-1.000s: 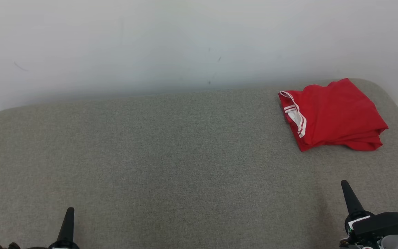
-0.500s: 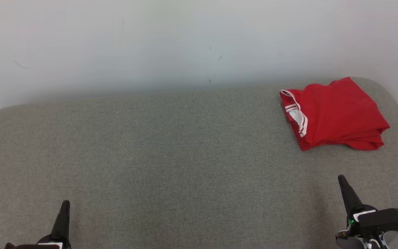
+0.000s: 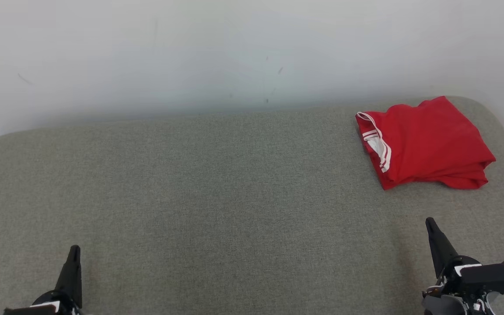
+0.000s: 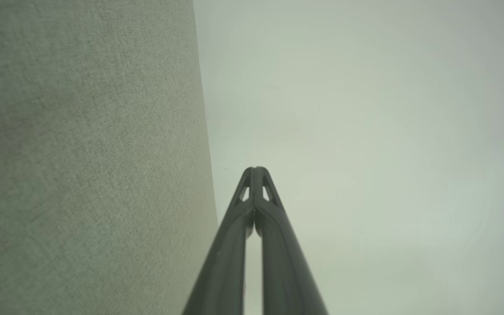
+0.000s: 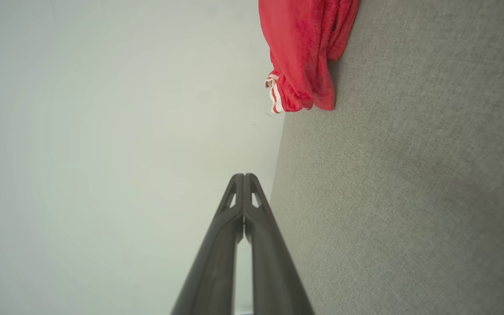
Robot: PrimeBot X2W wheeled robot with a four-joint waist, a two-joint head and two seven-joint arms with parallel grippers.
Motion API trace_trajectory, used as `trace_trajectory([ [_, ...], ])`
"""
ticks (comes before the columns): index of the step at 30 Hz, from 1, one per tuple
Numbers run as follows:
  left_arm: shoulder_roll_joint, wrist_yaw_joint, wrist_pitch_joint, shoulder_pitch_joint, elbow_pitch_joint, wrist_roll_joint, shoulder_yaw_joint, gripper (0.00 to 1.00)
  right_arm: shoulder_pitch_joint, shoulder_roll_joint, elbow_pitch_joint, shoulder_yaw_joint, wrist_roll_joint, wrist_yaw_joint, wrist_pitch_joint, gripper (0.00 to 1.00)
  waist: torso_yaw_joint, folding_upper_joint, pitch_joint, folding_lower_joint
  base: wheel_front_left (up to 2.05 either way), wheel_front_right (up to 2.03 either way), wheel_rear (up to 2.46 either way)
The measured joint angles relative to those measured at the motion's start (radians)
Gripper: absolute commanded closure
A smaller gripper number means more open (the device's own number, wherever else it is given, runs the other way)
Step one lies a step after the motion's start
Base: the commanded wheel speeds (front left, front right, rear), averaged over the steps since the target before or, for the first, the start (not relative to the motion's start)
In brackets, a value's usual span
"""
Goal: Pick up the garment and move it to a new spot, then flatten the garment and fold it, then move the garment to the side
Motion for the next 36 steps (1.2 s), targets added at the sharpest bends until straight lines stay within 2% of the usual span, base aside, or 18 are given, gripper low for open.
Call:
trace_trajectory([
  [36,-0.001,-0.003,0.002,-0.01,0.009,-0.019,0.002,1.0,-0.001,0.006,0.003,-0.002,0.021,0.001,0.007,1.0,0.0,0.0,0.0,0.0,0.0,0.0,0.0],
])
